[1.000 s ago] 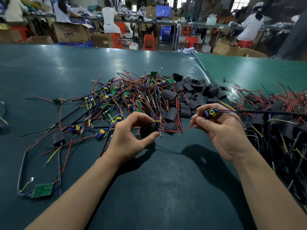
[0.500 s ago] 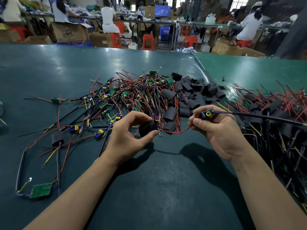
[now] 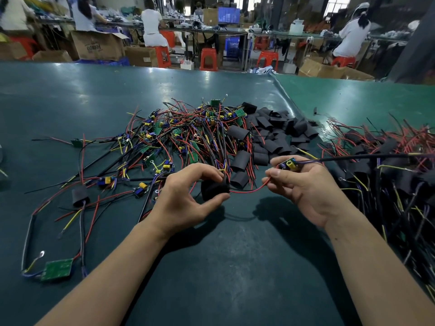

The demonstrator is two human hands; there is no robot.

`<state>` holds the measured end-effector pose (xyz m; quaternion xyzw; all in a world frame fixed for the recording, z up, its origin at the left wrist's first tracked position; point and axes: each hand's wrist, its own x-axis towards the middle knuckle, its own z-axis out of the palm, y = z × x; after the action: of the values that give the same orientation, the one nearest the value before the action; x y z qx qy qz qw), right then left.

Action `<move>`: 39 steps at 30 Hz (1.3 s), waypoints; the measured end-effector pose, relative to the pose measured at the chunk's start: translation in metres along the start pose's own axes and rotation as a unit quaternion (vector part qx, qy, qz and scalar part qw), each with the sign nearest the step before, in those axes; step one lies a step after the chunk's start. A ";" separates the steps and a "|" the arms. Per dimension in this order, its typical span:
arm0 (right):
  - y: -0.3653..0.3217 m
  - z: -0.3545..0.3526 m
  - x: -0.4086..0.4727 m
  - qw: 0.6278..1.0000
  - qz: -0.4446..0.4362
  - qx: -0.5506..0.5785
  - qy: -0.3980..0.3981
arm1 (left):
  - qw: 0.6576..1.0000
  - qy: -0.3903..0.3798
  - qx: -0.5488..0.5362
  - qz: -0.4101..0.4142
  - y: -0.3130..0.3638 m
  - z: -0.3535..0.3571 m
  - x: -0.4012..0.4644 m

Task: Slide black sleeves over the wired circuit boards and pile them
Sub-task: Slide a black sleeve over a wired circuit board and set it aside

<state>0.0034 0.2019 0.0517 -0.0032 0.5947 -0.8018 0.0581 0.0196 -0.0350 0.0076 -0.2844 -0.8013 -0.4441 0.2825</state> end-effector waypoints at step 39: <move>0.023 0.040 -0.011 0.990 0.110 0.072 0.044 | 0.999 -0.001 -0.046 -0.026 0.003 0.009 0.000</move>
<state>0.0189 0.1582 0.0421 0.1017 0.5340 -0.8308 0.1199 0.0203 -0.0255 0.0053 -0.2762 -0.7878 -0.4872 0.2565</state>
